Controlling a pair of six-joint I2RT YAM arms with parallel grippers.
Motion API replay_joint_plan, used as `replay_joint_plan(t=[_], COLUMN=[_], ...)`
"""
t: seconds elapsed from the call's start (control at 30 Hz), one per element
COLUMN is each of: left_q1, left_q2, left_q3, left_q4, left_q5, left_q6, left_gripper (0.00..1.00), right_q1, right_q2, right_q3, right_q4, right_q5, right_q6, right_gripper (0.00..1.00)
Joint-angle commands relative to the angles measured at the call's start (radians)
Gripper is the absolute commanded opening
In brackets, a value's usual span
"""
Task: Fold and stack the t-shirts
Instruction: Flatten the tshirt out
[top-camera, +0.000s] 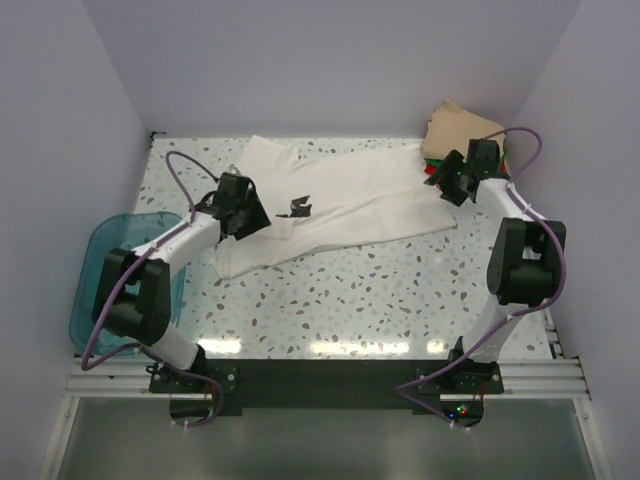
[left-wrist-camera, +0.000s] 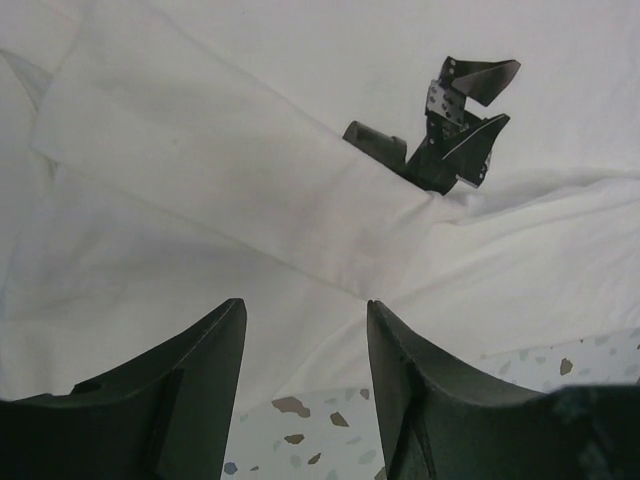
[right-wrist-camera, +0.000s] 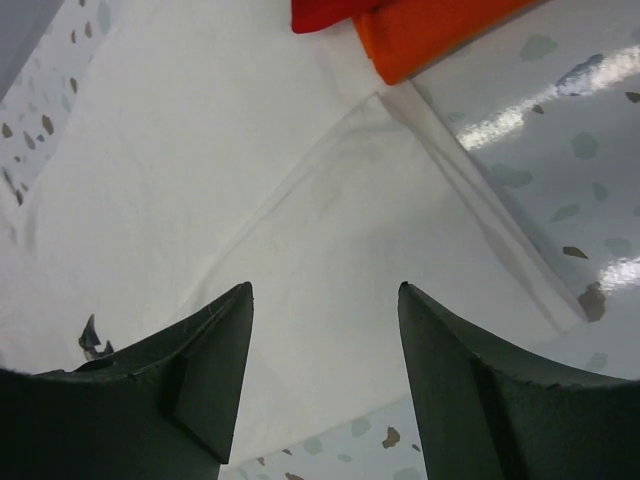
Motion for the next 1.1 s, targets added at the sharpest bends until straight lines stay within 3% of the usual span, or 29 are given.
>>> replay_joint_plan(t=[0.0,0.23,0.33,0.53,0.83,1.07], left_q1=[0.002,0.005,0.016,0.099,0.09,-0.035], left_q2=[-0.071,-0.252,-0.295,-0.303,-0.055,0.079], left_q3=[-0.057,-0.182,-0.228,-0.251,-0.013,0.07], left_q4=[0.006,-0.088,-0.107,-0.05,-0.004,0.036], left_q5=[-0.059,-0.194,-0.21,-0.129,-0.049,-0.038], left_q6=[-0.052,-0.096,-0.11,-0.07,-0.044,-0.058], left_gripper=[0.54,0.51,0.51,0.51,0.52,0.59], right_q1=[-0.031,-0.034,-0.034,-0.033,0.006,0.007], right_q2=[0.0,0.021,0.024,0.026,0.122,0.144], right_q3=[0.003,0.006,-0.003,-0.017,0.159,0.212], right_q4=[-0.051,-0.091,-0.1,-0.077,-0.093,-0.091], right_q5=[0.133,0.206,0.223,0.173,0.118,0.084], right_q6=[-0.056,-0.109,-0.125,-0.126,-0.094,-0.079], right_gripper=[0.63,0.59,0.52,0.51,0.51,0.51])
